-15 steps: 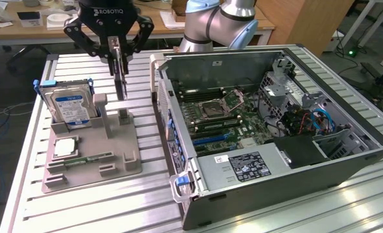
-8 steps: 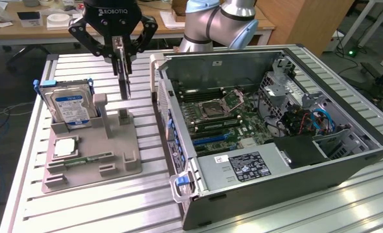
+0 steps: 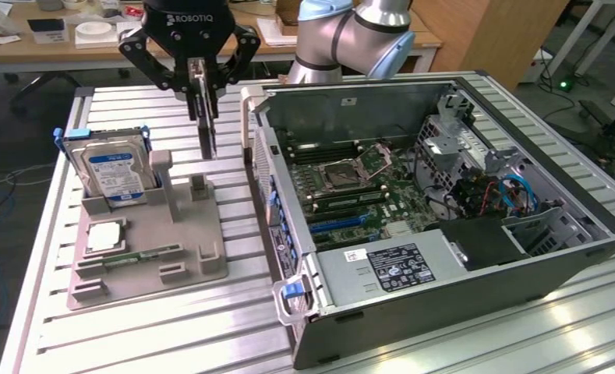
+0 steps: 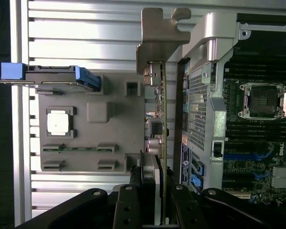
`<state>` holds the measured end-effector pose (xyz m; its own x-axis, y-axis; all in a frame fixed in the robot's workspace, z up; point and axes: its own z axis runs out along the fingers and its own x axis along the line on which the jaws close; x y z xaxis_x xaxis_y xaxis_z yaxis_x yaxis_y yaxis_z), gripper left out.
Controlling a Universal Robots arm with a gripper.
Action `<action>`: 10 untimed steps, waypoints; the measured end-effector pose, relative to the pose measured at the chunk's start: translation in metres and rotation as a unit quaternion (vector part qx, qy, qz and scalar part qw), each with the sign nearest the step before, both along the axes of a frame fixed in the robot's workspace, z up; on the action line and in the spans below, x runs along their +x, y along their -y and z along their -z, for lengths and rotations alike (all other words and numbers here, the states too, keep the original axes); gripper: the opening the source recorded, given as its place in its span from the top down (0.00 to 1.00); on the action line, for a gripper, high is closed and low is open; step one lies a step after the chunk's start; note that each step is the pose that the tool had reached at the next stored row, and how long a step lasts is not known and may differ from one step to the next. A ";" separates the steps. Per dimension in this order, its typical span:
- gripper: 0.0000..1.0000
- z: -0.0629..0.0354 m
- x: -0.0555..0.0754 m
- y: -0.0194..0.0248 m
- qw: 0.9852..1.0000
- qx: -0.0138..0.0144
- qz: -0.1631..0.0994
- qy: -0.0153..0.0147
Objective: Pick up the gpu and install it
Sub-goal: 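Pick up the gpu and move the gpu toward the slot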
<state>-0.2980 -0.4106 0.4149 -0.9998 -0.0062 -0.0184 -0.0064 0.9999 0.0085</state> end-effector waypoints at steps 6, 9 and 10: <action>0.72 0.0000 0.005 0.0000 1.000 0.000 0.000 0.000; 0.72 0.0000 0.008 0.0000 1.000 0.000 0.000 0.000; 0.72 0.0000 0.009 0.0000 1.000 0.000 0.000 0.000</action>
